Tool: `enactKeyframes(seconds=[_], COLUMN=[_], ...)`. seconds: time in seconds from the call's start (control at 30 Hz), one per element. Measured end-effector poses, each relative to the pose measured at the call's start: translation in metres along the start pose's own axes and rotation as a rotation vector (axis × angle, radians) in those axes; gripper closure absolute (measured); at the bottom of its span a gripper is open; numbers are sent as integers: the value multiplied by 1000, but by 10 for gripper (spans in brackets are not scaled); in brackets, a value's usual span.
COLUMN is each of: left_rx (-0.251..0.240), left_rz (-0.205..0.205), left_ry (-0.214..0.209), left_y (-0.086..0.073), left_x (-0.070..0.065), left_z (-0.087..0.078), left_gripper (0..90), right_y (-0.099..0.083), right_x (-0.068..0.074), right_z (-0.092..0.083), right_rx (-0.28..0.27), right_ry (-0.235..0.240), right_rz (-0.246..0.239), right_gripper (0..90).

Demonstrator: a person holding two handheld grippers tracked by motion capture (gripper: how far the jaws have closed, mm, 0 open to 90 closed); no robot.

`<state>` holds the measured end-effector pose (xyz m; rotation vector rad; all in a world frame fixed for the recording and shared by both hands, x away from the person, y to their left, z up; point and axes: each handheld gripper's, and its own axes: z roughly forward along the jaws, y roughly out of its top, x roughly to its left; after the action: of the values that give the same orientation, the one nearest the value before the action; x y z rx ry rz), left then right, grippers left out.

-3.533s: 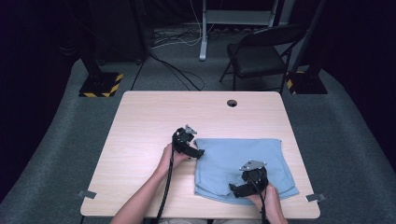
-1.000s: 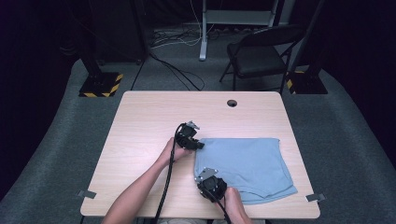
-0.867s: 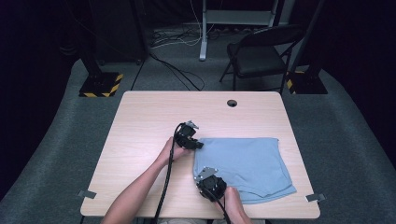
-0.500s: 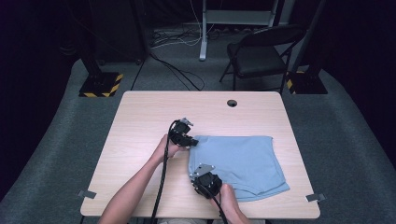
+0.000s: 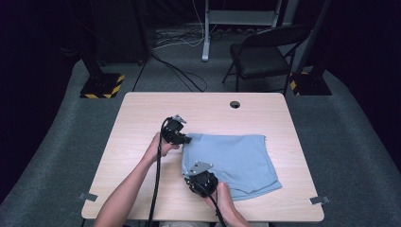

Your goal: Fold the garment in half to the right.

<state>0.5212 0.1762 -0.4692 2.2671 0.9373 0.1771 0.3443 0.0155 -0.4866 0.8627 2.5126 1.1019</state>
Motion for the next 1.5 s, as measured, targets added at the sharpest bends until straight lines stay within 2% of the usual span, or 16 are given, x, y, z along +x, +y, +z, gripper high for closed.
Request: enactKeyframes(seconds=[0.4,0.57,0.77,0.8,0.97,1.0,1.07,1.1,1.13,1.23,1.27,1.3,1.4,1.43,1.47,1.5], left_rx=[-27,-44,-84,-106,-182,-182,-212,-212,-217,-218,-200,-200,-171,-144,-138,-138], left_rz=[-32,-33,-50,-59,-48,-48,-8,-8,6,39,57,57,66,60,54,54], left_ry=[50,68,103,112,97,97,83,83,75,38,16,16,-11,-30,-34,-34], left_y=[-3,-2,-2,0,22,22,45,45,53,76,89,89,100,103,104,104], left_x=[18,26,33,36,30,30,13,13,6,-13,-25,-25,-40,-47,-50,-50], left_z=[-36,-56,-82,-91,-112,-112,-108,-108,-103,-83,-64,-64,-34,-14,-5,-5], left_gripper=[775,774,775,775,775,775,774,775,774,774,774,773,773,773,773,773], right_y=[27,44,58,60,64,62,56,56,48,38,27,21,5,-1,-6,-11], right_x=[11,18,22,22,14,9,-1,-1,-11,-20,-27,-31,-40,-43,-45,-47], right_z=[3,2,2,0,-25,-32,-47,-47,-61,-73,-80,-83,-86,-85,-84,-82], right_rx=[-68,-121,-187,-204,-301,-319,-351,-351,-367,-362,-336,-319,-259,-238,-213,-191], right_ry=[23,48,75,76,42,35,9,9,-22,-57,-103,-115,-170,-187,-203,-218], right_rz=[-20,-25,-9,-7,31,50,89,89,120,143,162,176,190,190,189,192], right_gripper=[831,832,832,832,832,833,832,832,832,832,832,832,832,832,831,831])
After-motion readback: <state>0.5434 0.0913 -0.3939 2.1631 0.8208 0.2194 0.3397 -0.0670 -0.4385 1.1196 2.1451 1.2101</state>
